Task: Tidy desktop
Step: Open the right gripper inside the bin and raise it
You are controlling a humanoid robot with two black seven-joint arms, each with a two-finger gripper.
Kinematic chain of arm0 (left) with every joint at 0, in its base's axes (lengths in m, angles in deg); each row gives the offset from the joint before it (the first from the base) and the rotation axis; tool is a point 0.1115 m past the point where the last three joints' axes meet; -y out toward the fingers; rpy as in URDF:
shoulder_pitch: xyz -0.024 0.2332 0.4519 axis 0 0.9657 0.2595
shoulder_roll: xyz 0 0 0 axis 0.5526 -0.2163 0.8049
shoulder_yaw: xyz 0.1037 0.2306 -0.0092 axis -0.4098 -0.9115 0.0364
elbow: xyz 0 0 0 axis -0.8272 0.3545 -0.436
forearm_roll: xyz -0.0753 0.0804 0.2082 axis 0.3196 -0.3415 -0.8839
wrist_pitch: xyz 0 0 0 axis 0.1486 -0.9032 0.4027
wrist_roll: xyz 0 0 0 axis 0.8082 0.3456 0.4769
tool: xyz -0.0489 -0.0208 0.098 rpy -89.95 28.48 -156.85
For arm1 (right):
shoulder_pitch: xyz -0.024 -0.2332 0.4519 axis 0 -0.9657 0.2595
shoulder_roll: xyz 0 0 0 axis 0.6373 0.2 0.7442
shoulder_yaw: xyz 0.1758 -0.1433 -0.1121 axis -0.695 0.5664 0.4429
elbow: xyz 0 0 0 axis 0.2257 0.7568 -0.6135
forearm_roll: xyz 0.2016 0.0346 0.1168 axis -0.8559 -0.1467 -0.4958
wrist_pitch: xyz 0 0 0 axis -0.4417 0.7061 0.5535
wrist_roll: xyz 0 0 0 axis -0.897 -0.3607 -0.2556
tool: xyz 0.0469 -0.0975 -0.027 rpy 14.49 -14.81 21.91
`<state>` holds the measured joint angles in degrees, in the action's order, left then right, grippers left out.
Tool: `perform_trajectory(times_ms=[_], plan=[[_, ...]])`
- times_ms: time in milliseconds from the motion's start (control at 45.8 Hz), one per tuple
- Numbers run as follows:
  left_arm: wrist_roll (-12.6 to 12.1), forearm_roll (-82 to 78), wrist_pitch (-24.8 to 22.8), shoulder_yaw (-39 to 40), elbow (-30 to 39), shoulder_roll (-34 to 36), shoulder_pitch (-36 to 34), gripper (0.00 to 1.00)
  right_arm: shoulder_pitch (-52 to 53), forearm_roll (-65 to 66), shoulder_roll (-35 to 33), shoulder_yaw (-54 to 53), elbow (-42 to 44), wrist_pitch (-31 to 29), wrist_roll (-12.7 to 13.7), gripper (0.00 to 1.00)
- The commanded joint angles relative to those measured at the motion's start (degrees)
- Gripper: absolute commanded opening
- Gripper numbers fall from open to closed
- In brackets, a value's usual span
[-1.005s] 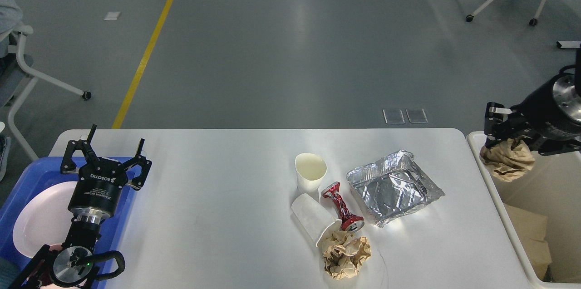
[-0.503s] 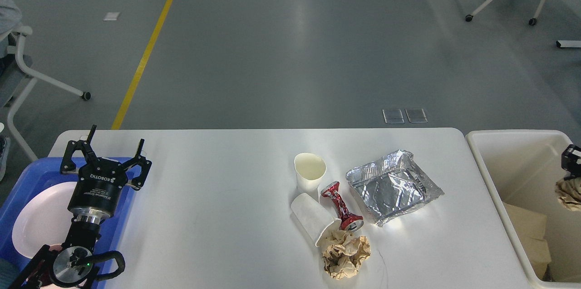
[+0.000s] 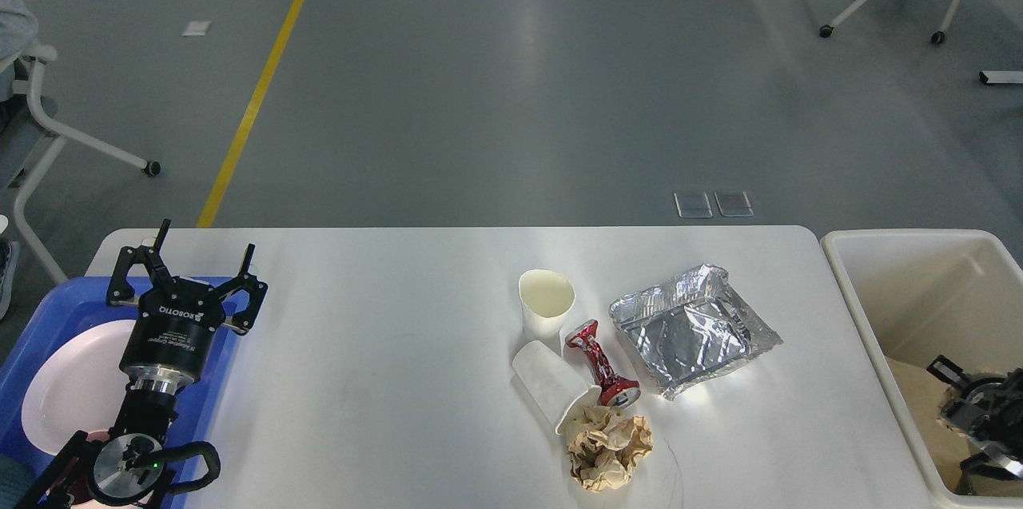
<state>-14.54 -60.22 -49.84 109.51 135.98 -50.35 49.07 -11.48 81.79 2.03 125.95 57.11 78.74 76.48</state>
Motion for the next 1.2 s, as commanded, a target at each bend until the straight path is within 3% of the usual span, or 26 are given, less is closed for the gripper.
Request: perform_trajectory(times_ms=[0, 328, 350, 437, 524, 568, 743, 1180], plan=[[0.06, 0.00, 0.02, 0.01, 0.00, 0.00, 0.00, 0.96, -3.95, -0.23, 3.62, -1.38, 5.18, 0.51, -0.06, 0.00], [0.06, 0.00, 0.02, 0.01, 0.00, 0.00, 0.00, 0.96, -4.12, -0.23, 3.53, -0.94, 5.18, 1.12, -0.06, 0.00], [0.06, 0.00, 0.11, 0.01, 0.00, 0.00, 0.00, 0.96, -4.04, -0.23, 3.53, -0.94, 5.18, 1.38, -0.06, 0.07], [0.06, 0.00, 0.02, 0.01, 0.00, 0.00, 0.00, 0.96, -4.04, -0.15, 3.53, -0.77, 5.18, 2.61, -0.15, 0.61], [0.06, 0.00, 0.11, 0.01, 0.00, 0.00, 0.00, 0.96, -4.04, 0.12, 3.27, -0.85, 5.00, 3.41, -0.15, 0.87], [0.06, 0.00, 0.02, 0.01, 0.00, 0.00, 0.00, 0.96, -4.04, 0.12, 3.27, -0.86, 5.00, 3.49, -0.15, 0.93], [-0.02, 0.00, 0.11, 0.01, 0.00, 0.00, 0.00, 0.96, -3.86, 0.56, 3.18, -0.77, 4.74, 3.41, -0.15, 1.00], [0.06, 0.00, 0.02, 0.01, 0.00, 0.00, 0.00, 0.96, -1.14, 0.99, 1.60, -0.50, 2.81, 2.09, -0.24, 1.00]])
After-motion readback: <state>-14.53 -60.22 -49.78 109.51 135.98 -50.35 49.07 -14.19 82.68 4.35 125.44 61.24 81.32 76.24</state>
